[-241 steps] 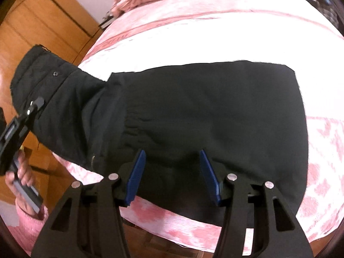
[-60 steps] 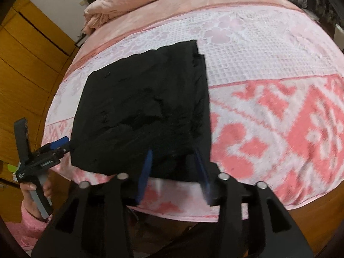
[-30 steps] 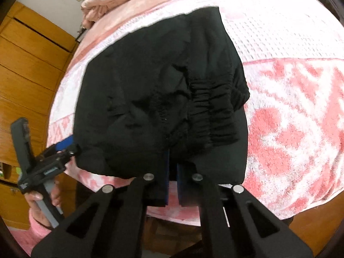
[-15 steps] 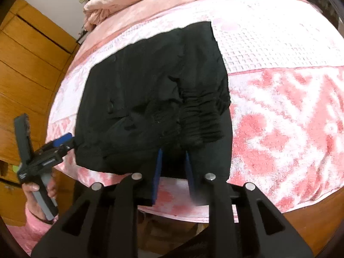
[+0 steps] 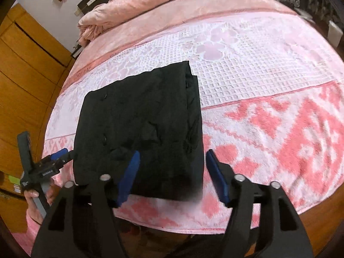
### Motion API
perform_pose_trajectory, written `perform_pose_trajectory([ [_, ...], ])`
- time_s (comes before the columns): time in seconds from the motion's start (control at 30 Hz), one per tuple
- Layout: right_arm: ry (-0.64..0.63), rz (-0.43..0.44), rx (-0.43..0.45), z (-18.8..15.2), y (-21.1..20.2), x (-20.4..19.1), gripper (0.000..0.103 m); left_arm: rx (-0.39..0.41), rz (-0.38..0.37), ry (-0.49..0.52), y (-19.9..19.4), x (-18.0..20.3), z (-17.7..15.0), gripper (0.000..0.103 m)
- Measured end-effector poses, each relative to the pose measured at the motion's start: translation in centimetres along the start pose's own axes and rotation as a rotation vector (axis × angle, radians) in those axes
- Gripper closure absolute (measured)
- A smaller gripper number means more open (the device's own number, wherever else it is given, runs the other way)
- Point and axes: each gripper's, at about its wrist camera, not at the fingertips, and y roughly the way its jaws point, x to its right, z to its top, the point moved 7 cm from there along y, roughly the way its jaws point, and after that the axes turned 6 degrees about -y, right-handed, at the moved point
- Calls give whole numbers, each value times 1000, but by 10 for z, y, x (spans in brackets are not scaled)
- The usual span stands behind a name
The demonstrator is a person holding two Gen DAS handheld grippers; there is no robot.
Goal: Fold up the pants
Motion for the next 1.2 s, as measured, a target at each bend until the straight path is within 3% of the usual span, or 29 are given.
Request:
perform_pose_trajectory([
  [0.2, -5, 2, -70, 4, 34, 3, 32, -49, -48, -51, 16, -16, 3, 12],
  [0.37, 28, 51, -108, -1, 52, 11, 28, -133, -218, -116, 36, -29, 4, 11],
  [0.53, 65, 114, -129, -7, 61, 15, 25, -188, -330, -167, 52, -39, 2, 10],
  [0.8, 110, 217, -162, -12, 68, 17, 22, -210, -406, -151, 62, -48, 1, 4],
  [1.1, 170, 355, -203, -15, 84, 16, 15, -305, -525, -160, 78, -45, 9, 3],
  [1.17, 171, 372, -206, -14, 85, 15, 15, -336, -582, -178, 77, -43, 12, 4],
  [1.2, 171, 385, -208, -14, 85, 14, 15, -362, -650, -183, 74, -40, 11, 5],
])
